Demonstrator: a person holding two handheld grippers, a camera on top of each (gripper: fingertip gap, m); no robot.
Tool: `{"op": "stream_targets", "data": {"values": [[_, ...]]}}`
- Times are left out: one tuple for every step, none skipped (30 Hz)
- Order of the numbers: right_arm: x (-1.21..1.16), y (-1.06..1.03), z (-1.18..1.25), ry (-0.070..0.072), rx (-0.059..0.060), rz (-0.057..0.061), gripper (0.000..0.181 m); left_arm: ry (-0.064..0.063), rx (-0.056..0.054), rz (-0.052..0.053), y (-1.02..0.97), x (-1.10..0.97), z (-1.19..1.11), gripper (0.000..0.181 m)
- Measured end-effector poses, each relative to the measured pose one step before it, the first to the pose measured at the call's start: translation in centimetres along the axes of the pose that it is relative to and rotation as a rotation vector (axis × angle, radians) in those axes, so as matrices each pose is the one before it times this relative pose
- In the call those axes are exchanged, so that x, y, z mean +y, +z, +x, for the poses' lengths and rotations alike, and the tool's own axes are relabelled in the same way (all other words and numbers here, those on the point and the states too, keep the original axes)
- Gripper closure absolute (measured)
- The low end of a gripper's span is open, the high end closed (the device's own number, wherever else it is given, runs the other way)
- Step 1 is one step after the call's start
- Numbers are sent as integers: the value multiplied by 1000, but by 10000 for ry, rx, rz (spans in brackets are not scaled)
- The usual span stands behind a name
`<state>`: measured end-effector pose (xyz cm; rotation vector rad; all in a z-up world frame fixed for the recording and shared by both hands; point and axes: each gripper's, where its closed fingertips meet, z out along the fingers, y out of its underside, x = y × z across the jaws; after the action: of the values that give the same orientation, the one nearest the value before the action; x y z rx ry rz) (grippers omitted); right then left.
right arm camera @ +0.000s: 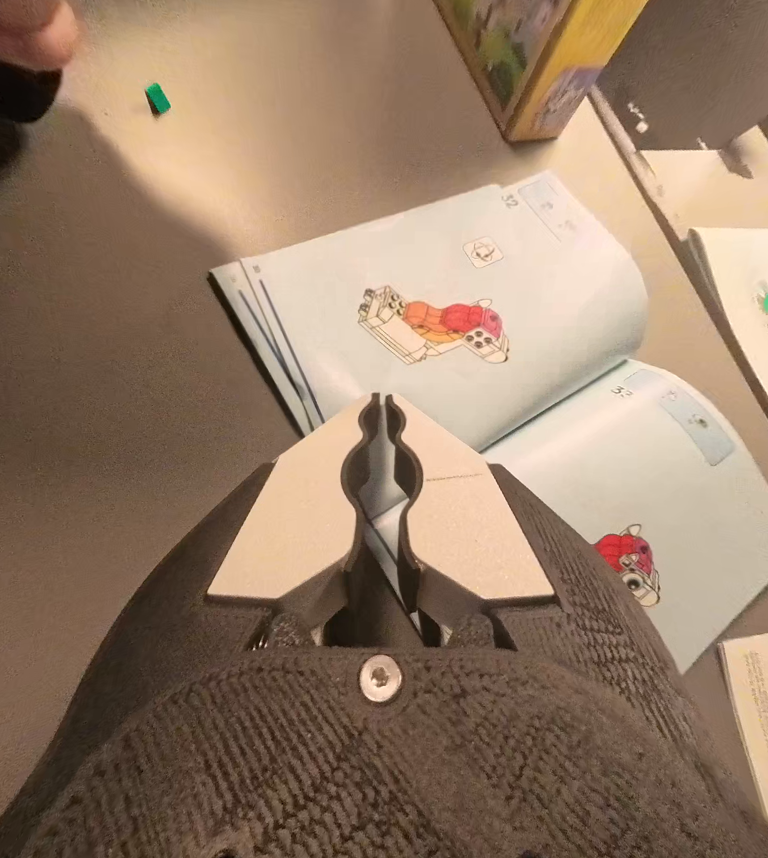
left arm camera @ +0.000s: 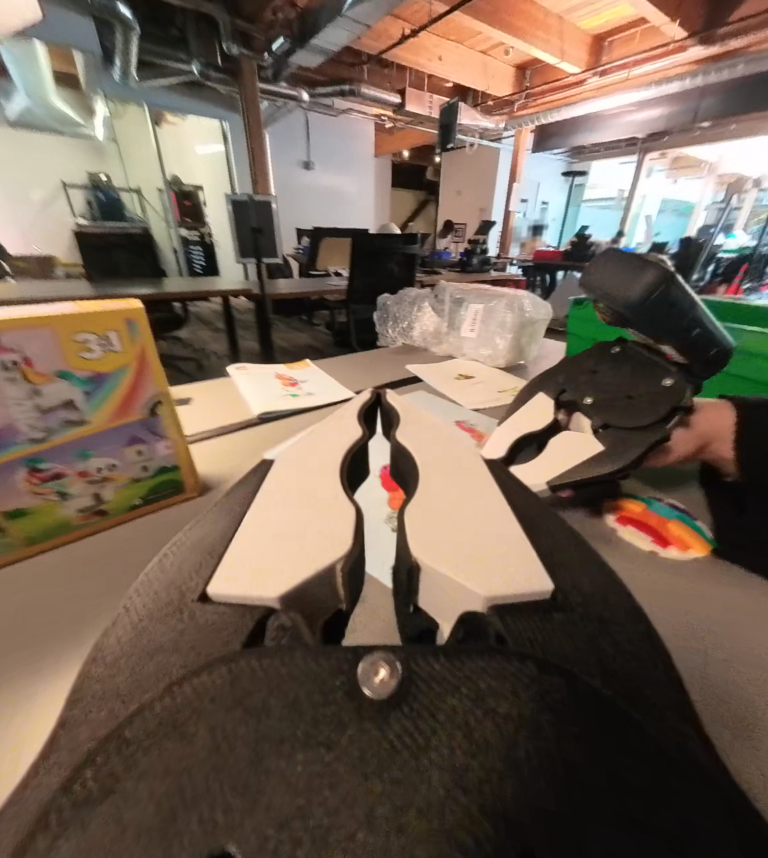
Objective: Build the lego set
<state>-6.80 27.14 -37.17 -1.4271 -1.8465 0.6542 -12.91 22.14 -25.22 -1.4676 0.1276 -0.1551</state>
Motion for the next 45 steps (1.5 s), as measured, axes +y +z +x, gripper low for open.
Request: {"op": "stream_targets", "data": {"values": [[46,19,-12,125,6,-52,181,372,-91,100,-106,-182,-130,181],[12,-4,-17,111,6,-9,181,263,-55,34,37,-64,-70,181],[4,0,-12,71,23,13,181,200,50,-10,112,80,85,181],[7,-5,20,56,50,-6,181,182,123,-40,110,251,223,181],[9,0,22,41,36,-11,181,177,149,-78,131,336,258,181],[18,2,33,63,27,-11,181,111,74,-98,141,266,137,181],[16,11,44,95,6,-14,181,50,8,-60,110,116,-11,181],[26,1,33,95,-21,-9,181,3,5,28,39,-2,-35,181],[-5,-10,-17,47,-54,10,181,-61,10,70,-29,-60,-56,181],[-56,-52,-139,0,-122,48,181,-118,5,64,-37,-54,-95,181],[-176,-136,-149,20,-154,145,177,-174,-6,63,-42,-59,-144,181],[-466,-292,131,129,-13,369,176,-199,23,70,-23,-79,-120,181],[-765,-433,405,283,102,570,175,-202,31,46,6,-26,-115,181],[-723,-409,466,417,89,551,174,-209,10,14,36,27,-120,181],[-419,-273,632,407,199,339,173,-171,48,3,62,39,-30,181],[-135,-136,733,264,310,140,173,-114,46,-18,62,66,-6,181],[-70,-71,536,145,238,68,172,-67,12,-28,68,80,-29,181],[-28,-12,400,136,188,26,171,-34,8,-11,35,31,4,181],[18,0,308,145,128,-3,171,-1,36,5,30,-5,76,181],[-23,-36,233,148,71,30,170,18,42,-4,9,6,95,181],[-76,-86,246,170,63,79,170,28,49,-9,19,16,115,181],[-142,-127,204,181,16,123,169,33,50,-11,11,17,124,181],[-136,-170,298,215,64,140,169,43,40,-12,23,19,110,181],[-118,-184,382,237,96,129,169,43,39,-15,19,23,99,181],[-90,-239,400,249,81,132,167,20,63,-28,44,65,130,181],[-109,-307,305,266,-15,157,167,-5,73,-40,63,75,144,181],[-146,-391,213,306,-116,201,167,20,55,-4,28,7,137,181],[-111,-435,216,355,-145,185,166,57,41,38,-7,-59,120,181],[-144,-468,131,386,-242,213,166,54,47,40,-5,-63,131,181],[-203,-459,68,453,-307,254,166,42,63,17,8,-27,154,181],[-167,-421,87,553,-344,223,165,32,69,-15,46,24,162,181],[-130,-344,0,636,-440,190,165,29,64,-31,42,46,144,181],[-179,-328,-123,677,-534,213,163,34,64,-26,46,40,140,181],[-236,-310,-108,676,-509,237,162,28,54,-18,29,36,126,181],[-210,-289,-56,588,-409,185,160,22,37,-13,6,17,83,181],[-290,-257,1,361,-239,181,158,18,24,-5,5,7,49,181],[-271,-158,-6,149,-105,169,158,4,20,-2,2,2,35,181],[-22,-34,2,27,-24,25,158,-9,19,-2,-4,3,23,181],[136,77,7,-61,34,-84,158,-19,13,-3,-2,6,0,181],[216,132,4,-114,65,-138,158,-26,21,-6,5,12,13,181],[215,137,-2,-118,70,-144,158,-26,25,-9,12,16,15,181],[176,116,-7,-86,50,-115,158,-18,16,-6,8,11,10,181],[95,67,-3,-33,23,-66,158,-5,16,-7,5,11,23,181],[13,6,22,16,4,-6,158,6,11,-3,1,4,20,181],[-48,-39,20,43,-11,33,159,12,8,1,-5,-3,16,181]]}}
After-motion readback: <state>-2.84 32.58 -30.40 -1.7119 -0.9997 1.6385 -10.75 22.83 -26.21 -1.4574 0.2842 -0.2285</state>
